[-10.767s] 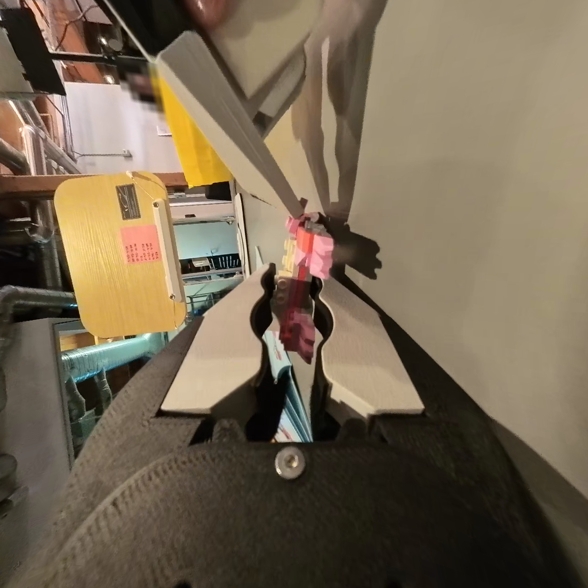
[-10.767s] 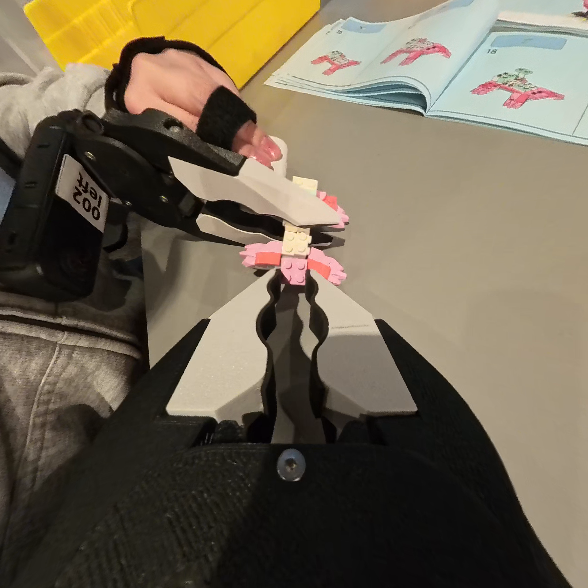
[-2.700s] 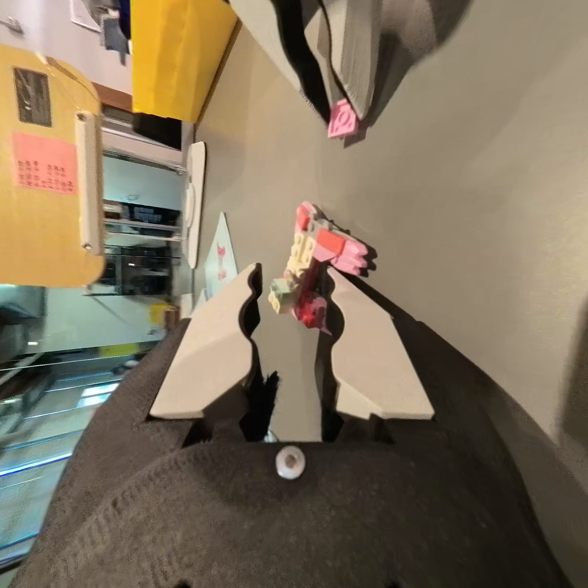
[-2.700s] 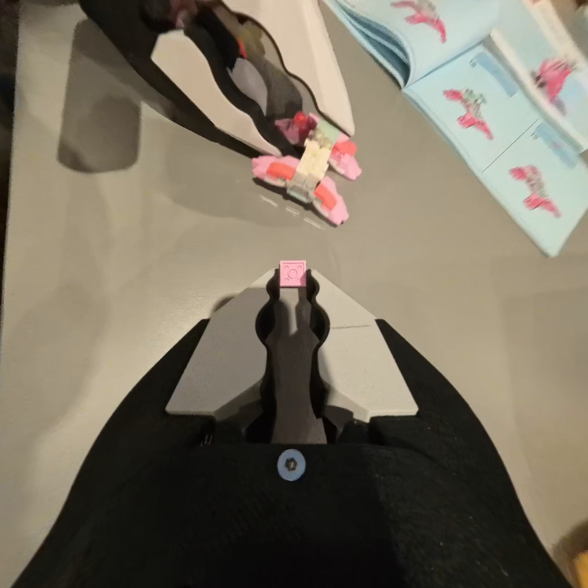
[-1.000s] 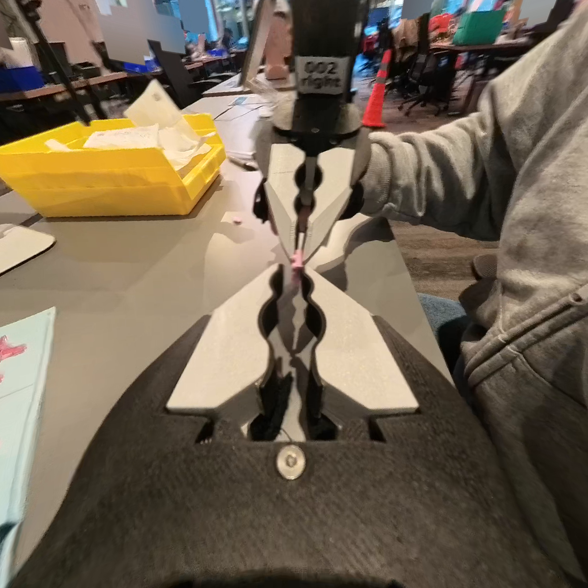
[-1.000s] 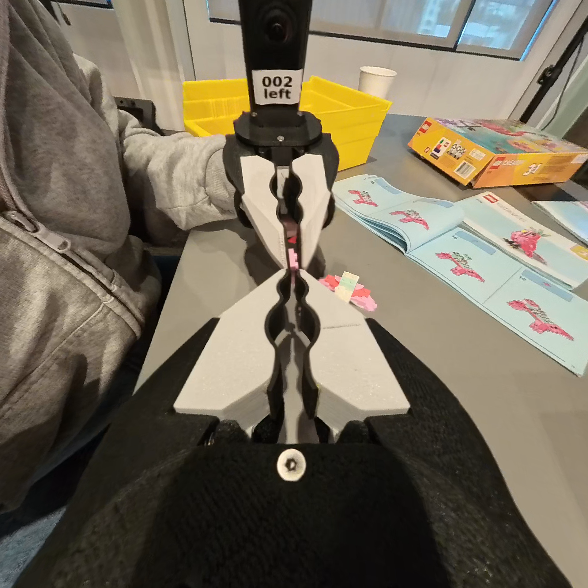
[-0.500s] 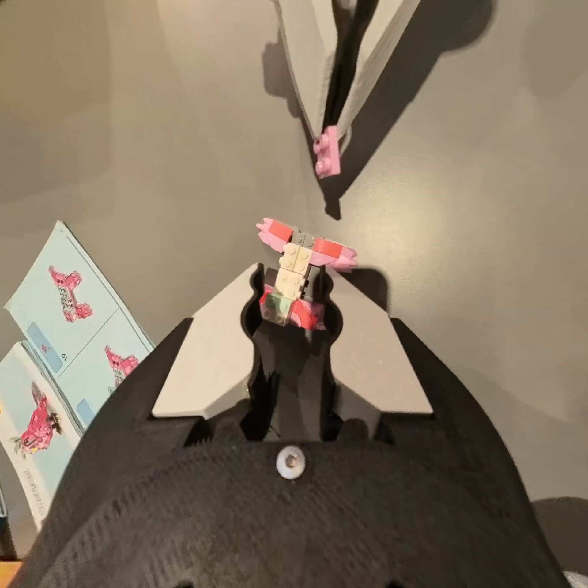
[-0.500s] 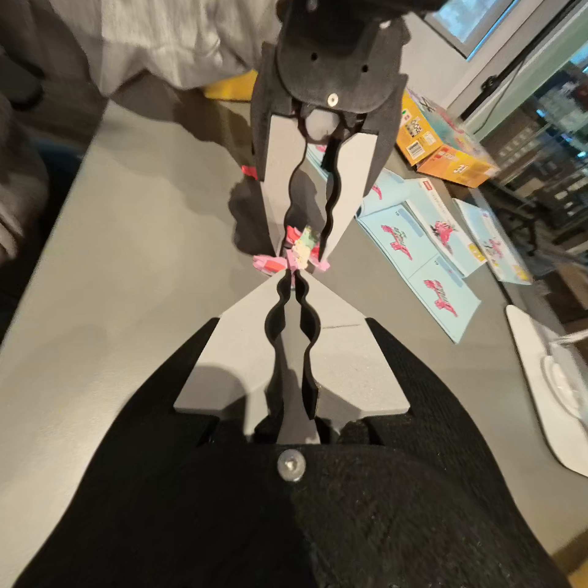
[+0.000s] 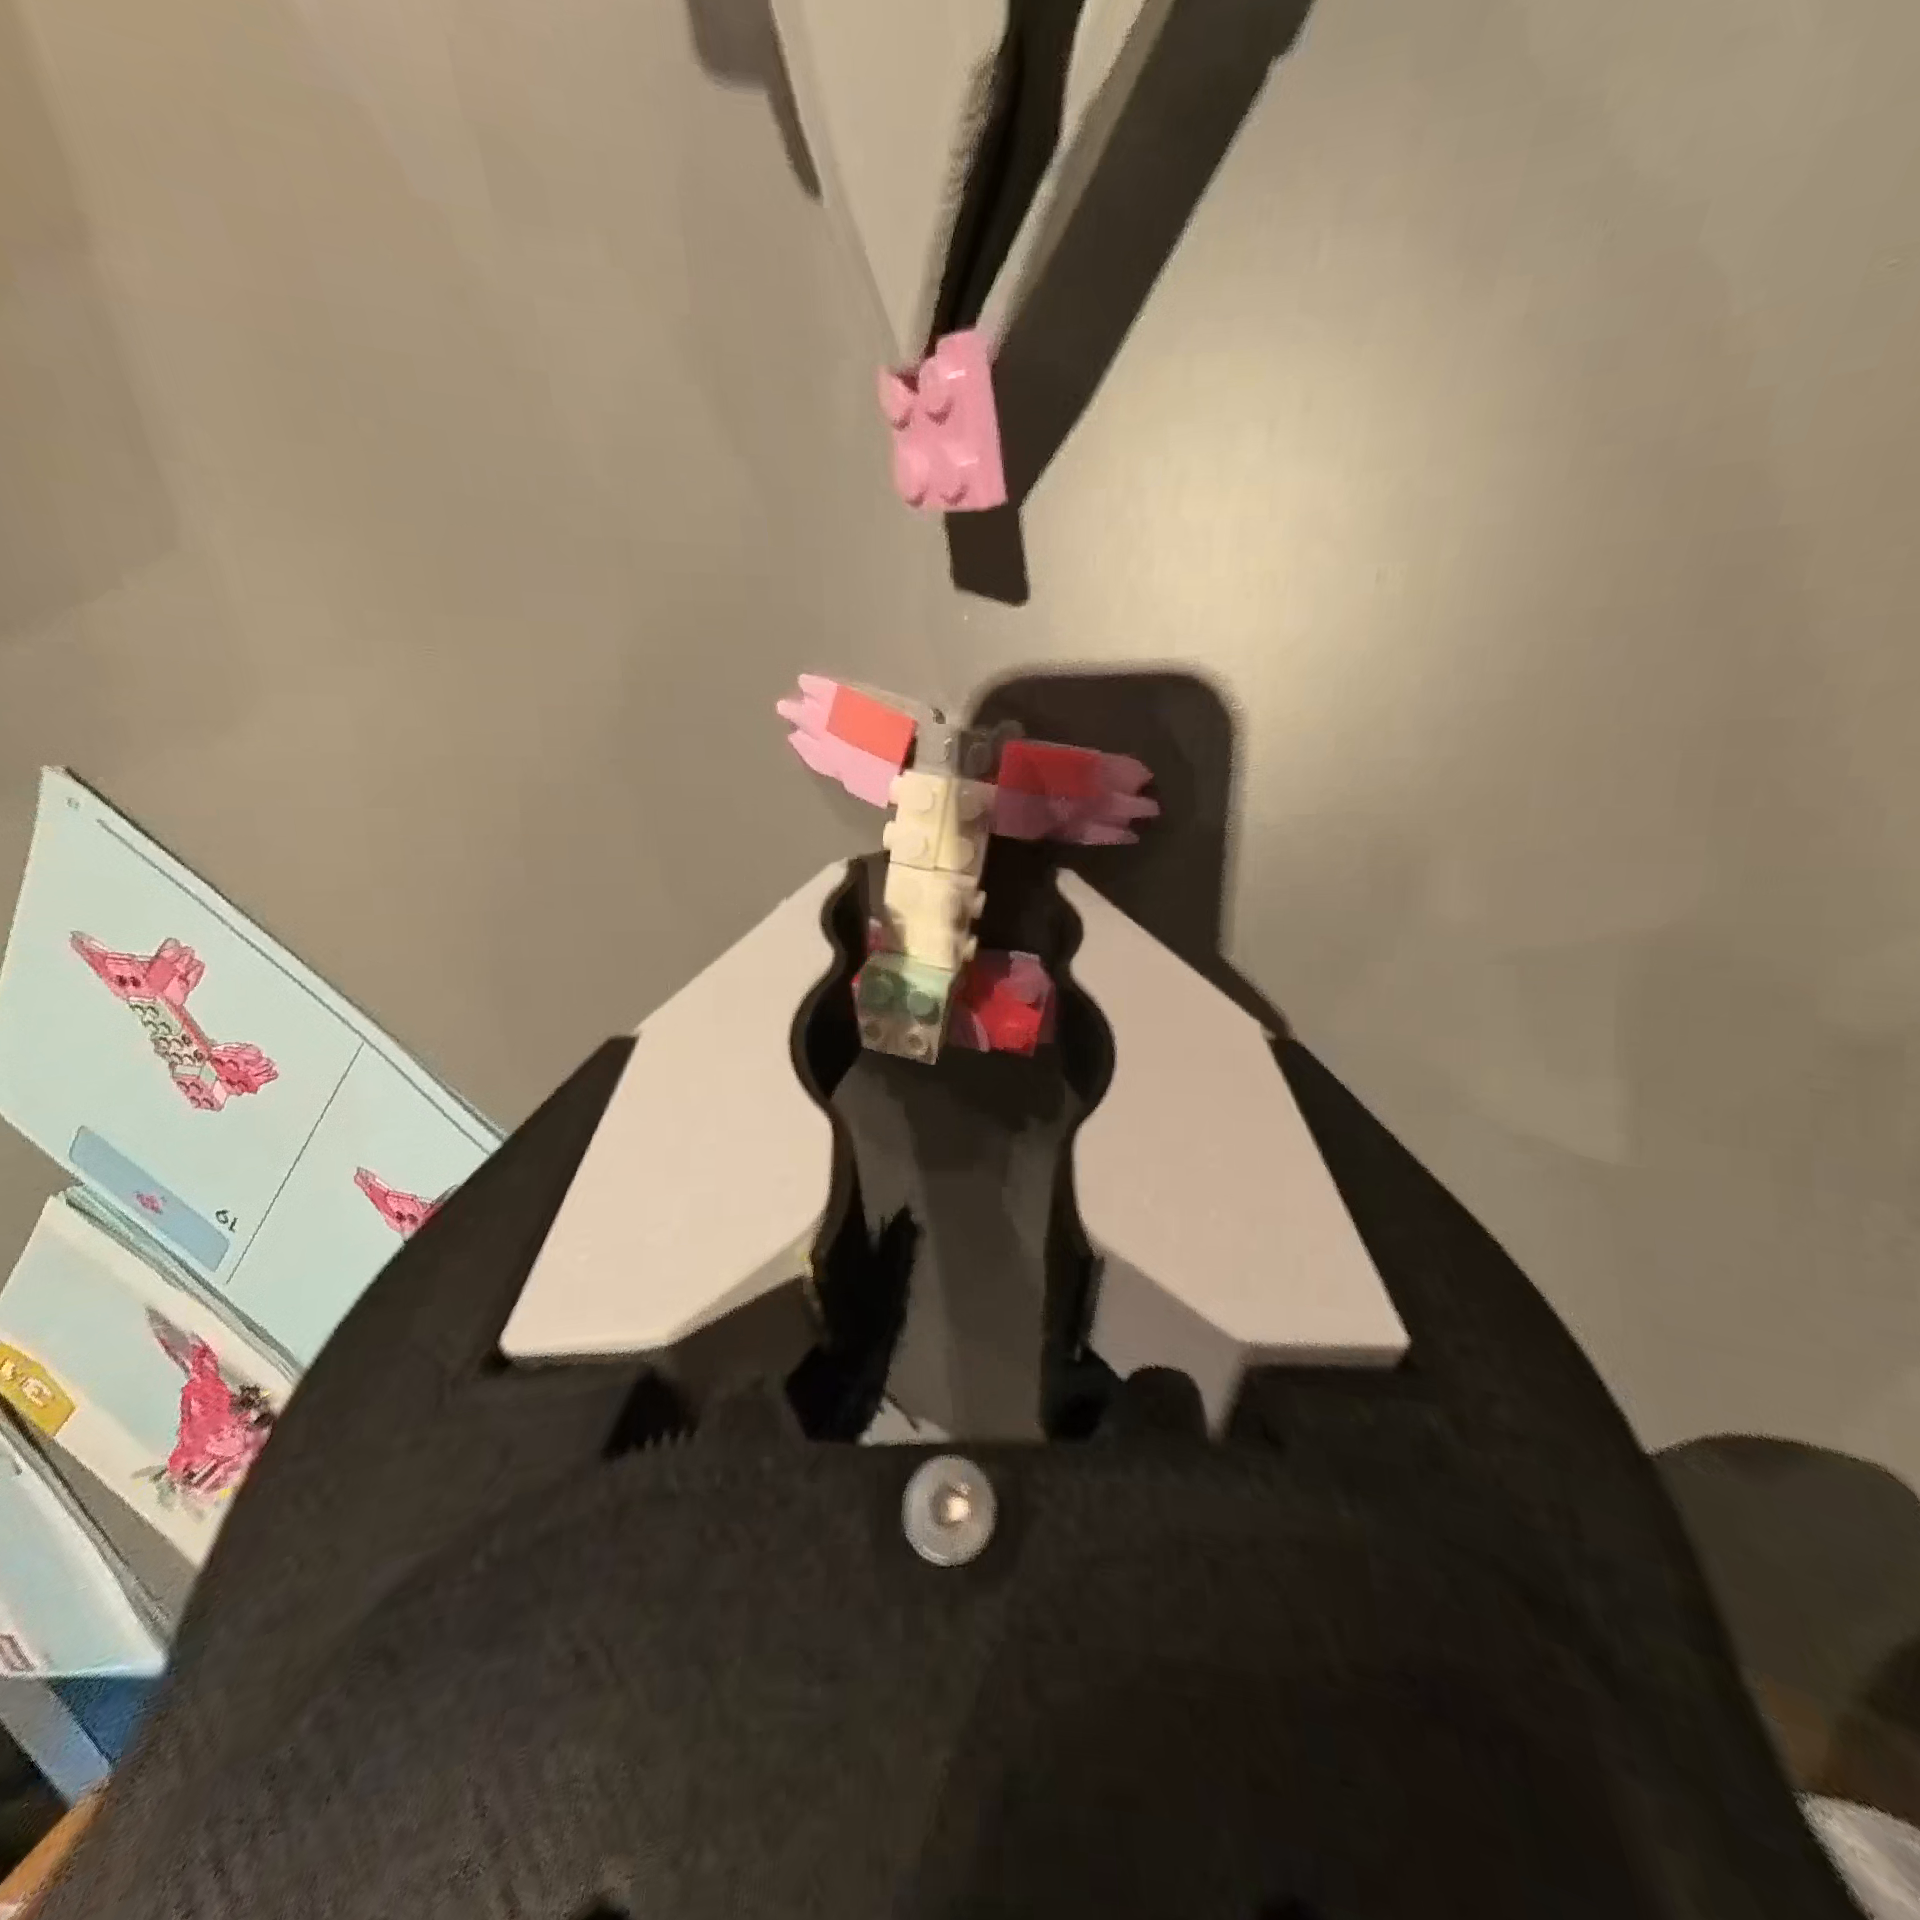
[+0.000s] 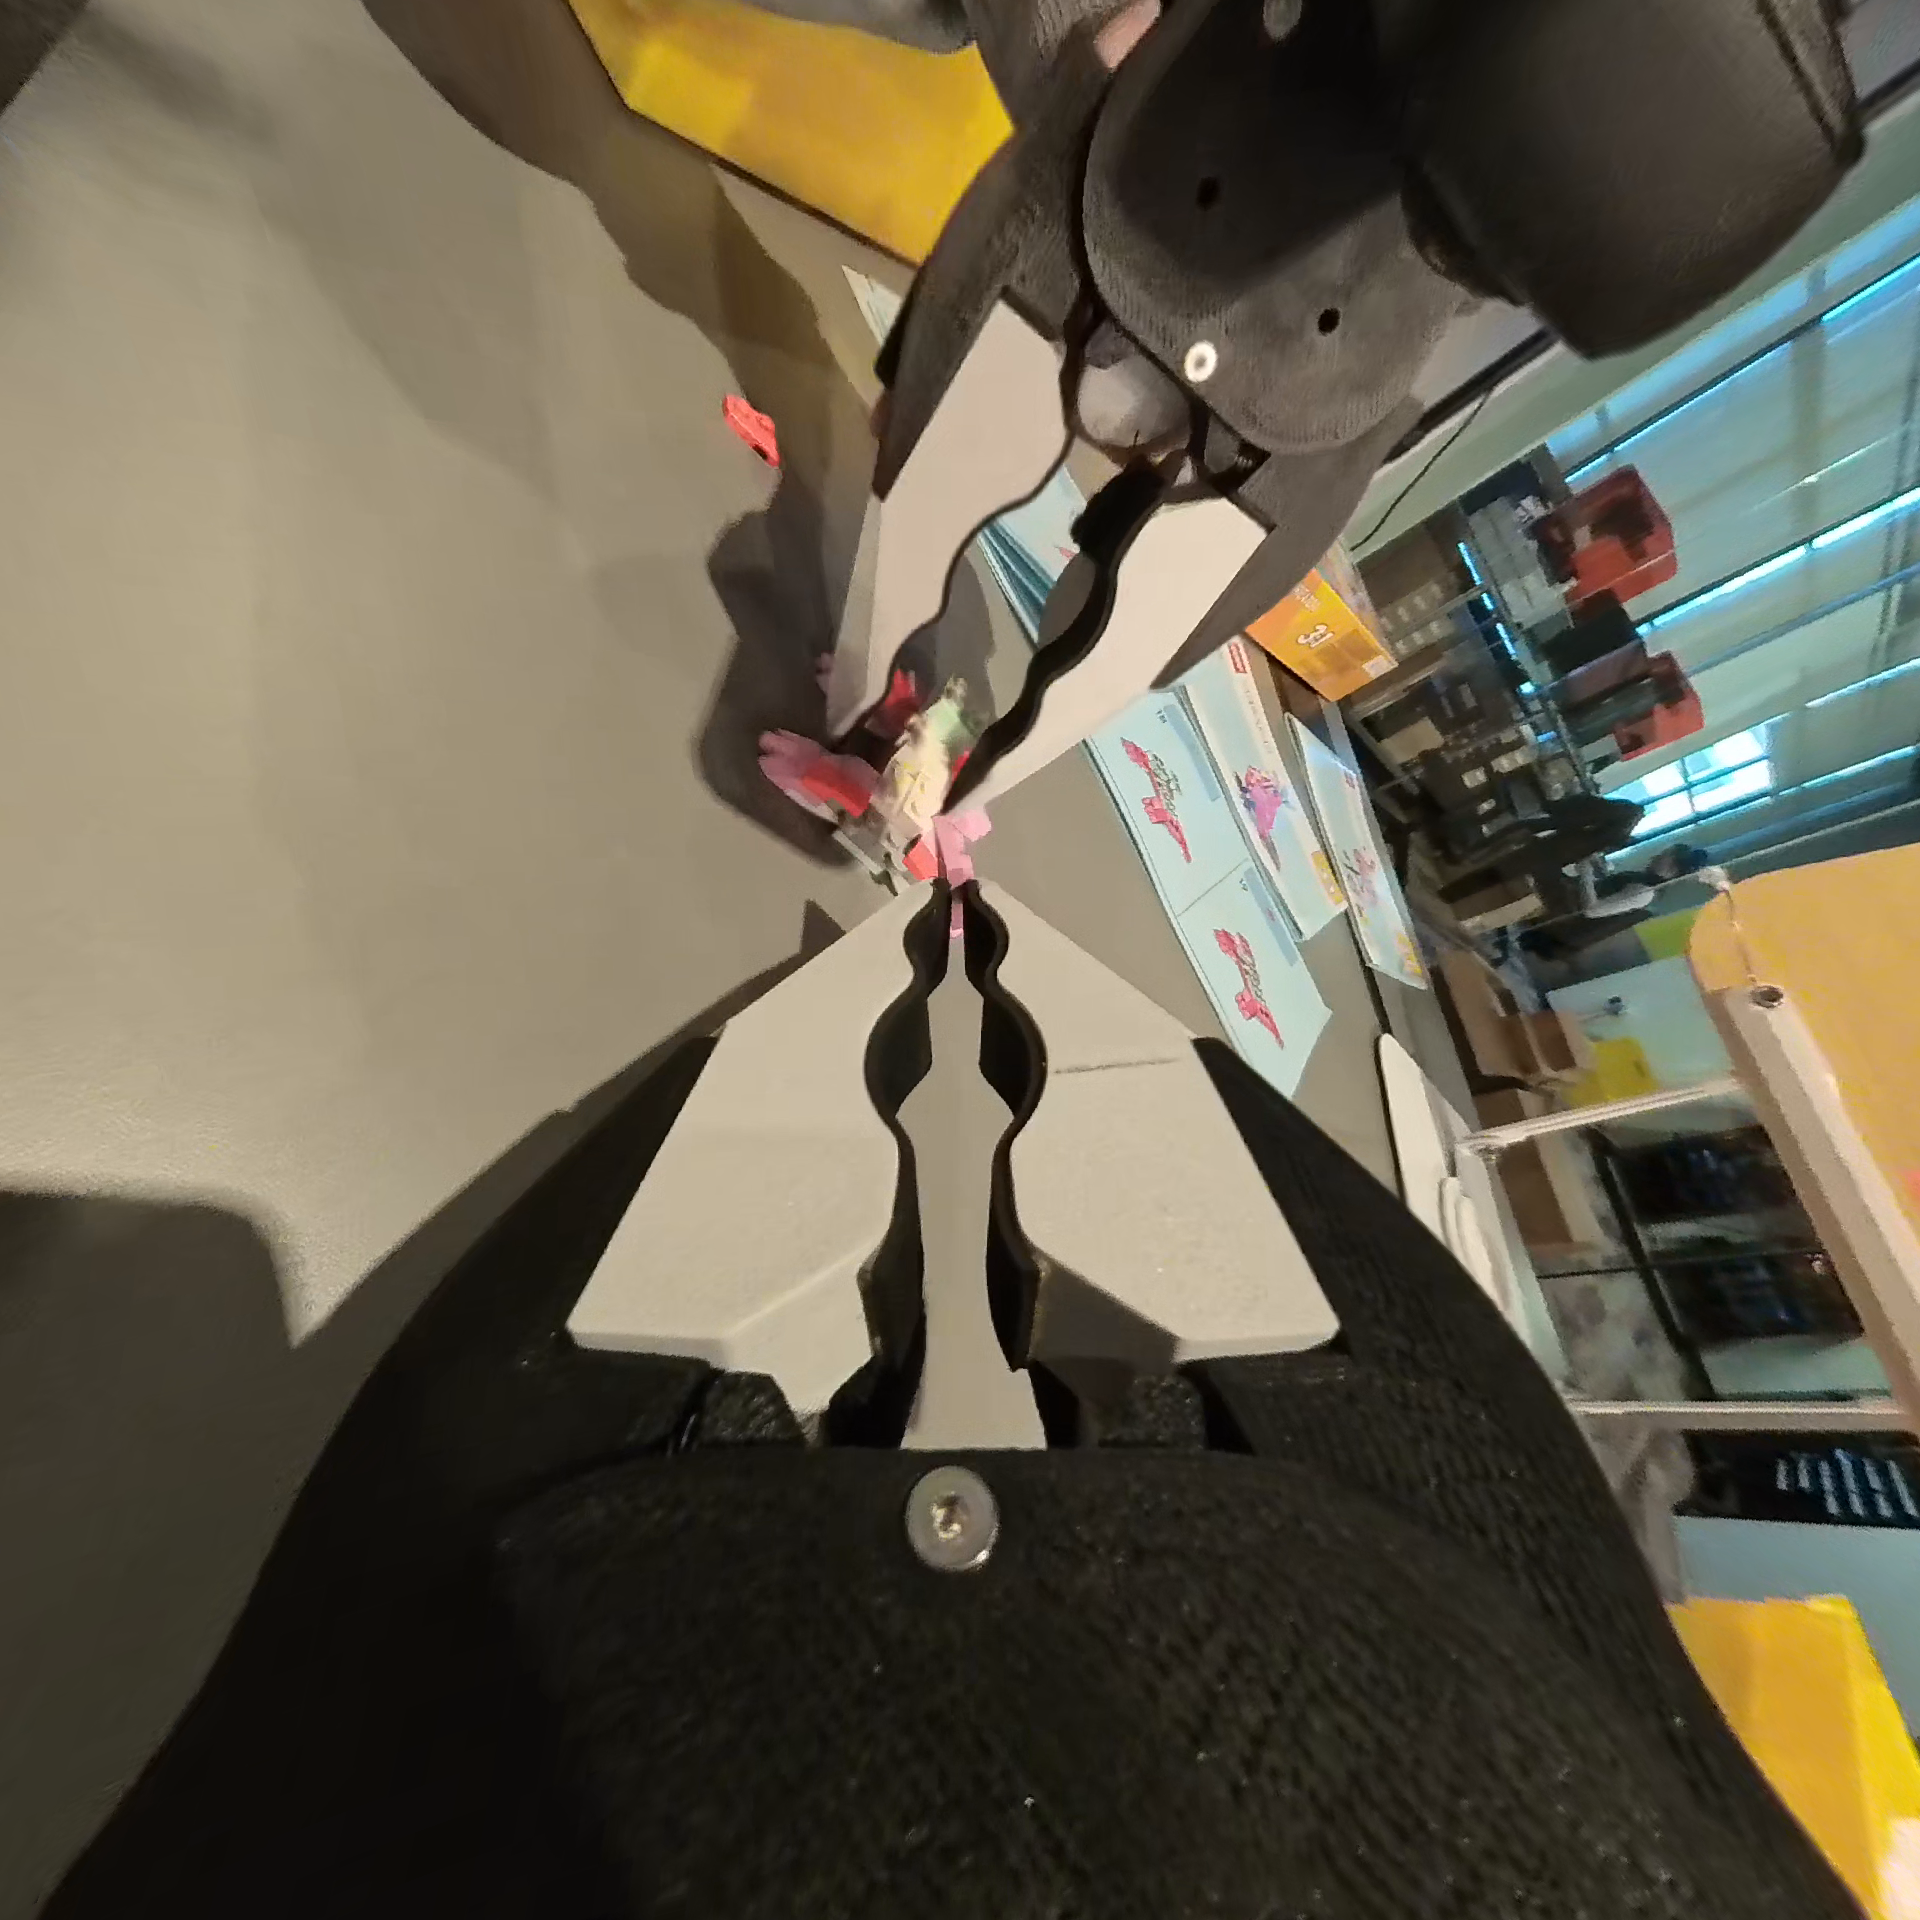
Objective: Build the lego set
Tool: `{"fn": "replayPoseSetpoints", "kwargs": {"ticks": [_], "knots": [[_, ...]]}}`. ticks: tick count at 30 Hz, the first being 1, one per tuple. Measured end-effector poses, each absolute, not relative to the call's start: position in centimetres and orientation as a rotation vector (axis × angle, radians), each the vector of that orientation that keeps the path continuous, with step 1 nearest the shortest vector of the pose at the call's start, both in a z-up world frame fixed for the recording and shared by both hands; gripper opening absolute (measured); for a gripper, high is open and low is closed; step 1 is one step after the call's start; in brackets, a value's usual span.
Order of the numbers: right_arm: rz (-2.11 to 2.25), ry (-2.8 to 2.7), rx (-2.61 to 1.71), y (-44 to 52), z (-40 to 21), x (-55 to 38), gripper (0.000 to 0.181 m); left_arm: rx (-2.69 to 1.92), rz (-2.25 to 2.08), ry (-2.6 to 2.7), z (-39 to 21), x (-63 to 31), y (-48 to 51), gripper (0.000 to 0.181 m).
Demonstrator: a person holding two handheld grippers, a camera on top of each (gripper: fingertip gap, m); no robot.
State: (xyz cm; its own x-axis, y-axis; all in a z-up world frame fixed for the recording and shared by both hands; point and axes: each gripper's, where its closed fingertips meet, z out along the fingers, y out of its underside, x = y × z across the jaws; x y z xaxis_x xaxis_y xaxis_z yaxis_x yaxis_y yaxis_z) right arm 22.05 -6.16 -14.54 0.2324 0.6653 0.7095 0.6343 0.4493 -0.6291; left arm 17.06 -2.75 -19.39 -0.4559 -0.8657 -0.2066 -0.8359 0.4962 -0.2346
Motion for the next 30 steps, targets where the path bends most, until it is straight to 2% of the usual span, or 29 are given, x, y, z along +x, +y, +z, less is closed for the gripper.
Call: {"fn": "replayPoseSetpoints", "kwargs": {"ticks": [8,18,30], "knots": [[-0.105,-1.49,-1.115,-6.2,-14.8,21.7,0.0,-1.425,-0.2,2.453,-19.5,17.5,-3.1,0.018],[-0.274,-1.554,-0.916,-7.2,-15.2,20.5,0.0,-1.427,-0.684,2.425,-17.4,18.6,-6.3,0.018],[-0.283,-1.69,-1.021,-7.2,-16.3,20.5,0.0,-1.495,-0.713,2.407,-18.1,18.5,-6.4,0.018]]}}
